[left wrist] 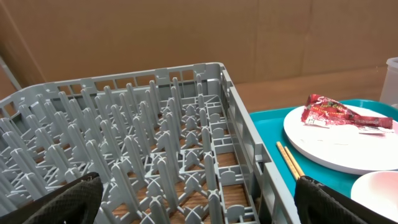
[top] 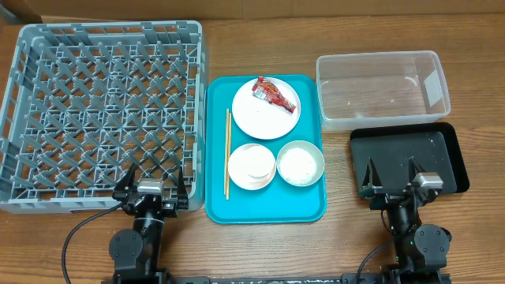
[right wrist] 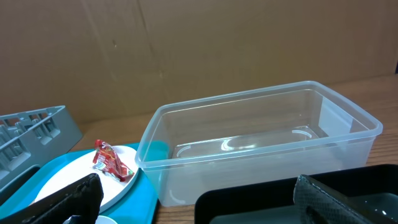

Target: Sort waste into correct bins and load items into the dishwasher

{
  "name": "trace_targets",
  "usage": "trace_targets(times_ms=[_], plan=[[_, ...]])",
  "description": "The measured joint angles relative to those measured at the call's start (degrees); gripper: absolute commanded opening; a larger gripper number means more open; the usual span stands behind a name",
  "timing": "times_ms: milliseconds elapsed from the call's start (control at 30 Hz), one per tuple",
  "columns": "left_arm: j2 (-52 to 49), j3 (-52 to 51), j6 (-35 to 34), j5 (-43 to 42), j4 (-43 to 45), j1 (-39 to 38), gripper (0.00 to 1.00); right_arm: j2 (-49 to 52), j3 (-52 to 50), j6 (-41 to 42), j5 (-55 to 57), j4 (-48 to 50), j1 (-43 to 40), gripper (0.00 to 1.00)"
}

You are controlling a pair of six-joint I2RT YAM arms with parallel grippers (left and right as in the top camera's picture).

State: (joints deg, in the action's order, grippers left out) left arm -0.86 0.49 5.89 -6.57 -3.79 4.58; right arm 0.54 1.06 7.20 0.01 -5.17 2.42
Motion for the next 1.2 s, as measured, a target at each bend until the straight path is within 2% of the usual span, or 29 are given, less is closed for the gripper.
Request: trace_targets(times_ms=[1100, 1200], plan=[[0.0, 0.0, 0.0, 0.17, 0.15, 0.0, 1.0, 0.0, 0.0, 0.09, 0.0, 0.46, -0.02, 1.0], [0.0, 0.0, -0.46, 0.39, 0.39, 0.0, 1.0, 0.0, 0.0, 3.39, -0.02, 2.51, -0.02, 1.0]])
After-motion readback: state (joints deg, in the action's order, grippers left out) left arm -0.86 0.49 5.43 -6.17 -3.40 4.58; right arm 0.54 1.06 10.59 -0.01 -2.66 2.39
